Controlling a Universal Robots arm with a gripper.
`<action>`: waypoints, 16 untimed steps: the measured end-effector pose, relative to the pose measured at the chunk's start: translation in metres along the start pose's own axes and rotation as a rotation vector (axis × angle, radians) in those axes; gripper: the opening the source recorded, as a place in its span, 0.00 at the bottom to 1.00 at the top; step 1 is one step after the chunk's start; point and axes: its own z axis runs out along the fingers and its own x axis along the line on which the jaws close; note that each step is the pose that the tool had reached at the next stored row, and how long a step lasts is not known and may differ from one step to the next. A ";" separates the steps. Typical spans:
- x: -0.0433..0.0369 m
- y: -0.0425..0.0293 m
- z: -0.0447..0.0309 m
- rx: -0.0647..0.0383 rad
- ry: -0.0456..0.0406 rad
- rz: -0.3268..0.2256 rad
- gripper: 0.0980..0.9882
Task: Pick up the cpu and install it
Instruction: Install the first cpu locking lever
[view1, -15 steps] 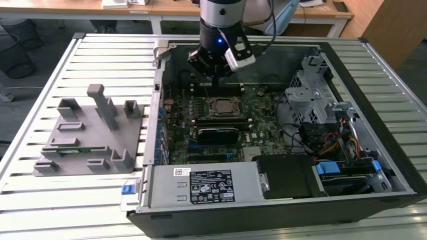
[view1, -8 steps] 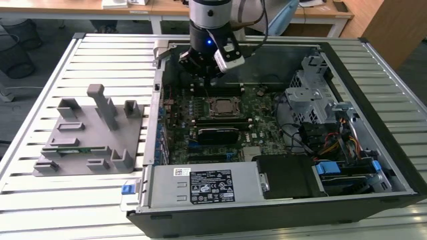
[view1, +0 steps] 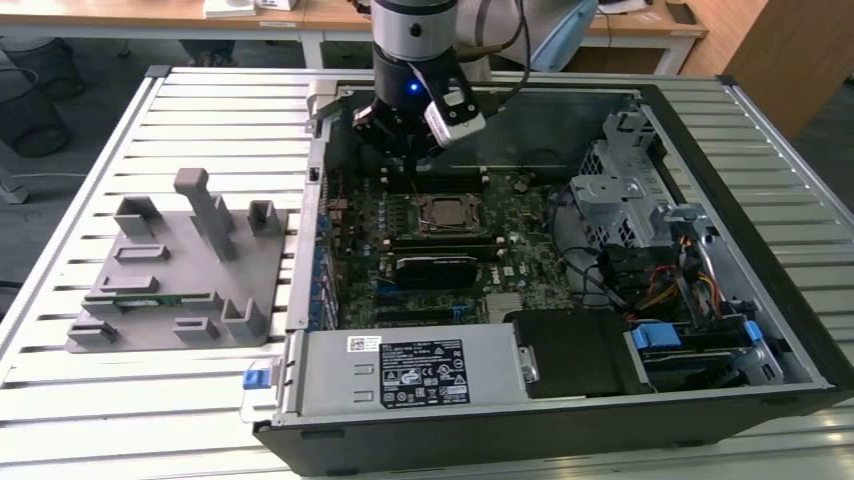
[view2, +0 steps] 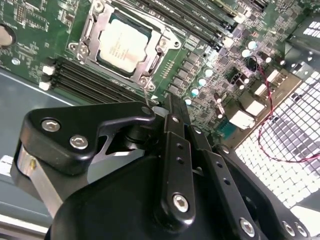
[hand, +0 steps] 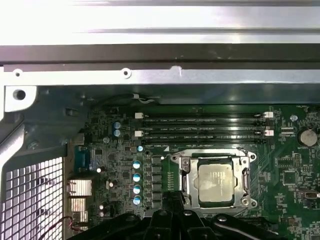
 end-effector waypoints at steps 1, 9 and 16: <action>0.0013 0.0000 0.0005 0.000 -0.0001 -0.002 0.01; 0.0101 0.0050 0.0045 0.000 -0.0032 -0.008 0.01; 0.0105 0.0110 0.0059 0.001 -0.0031 -0.010 0.01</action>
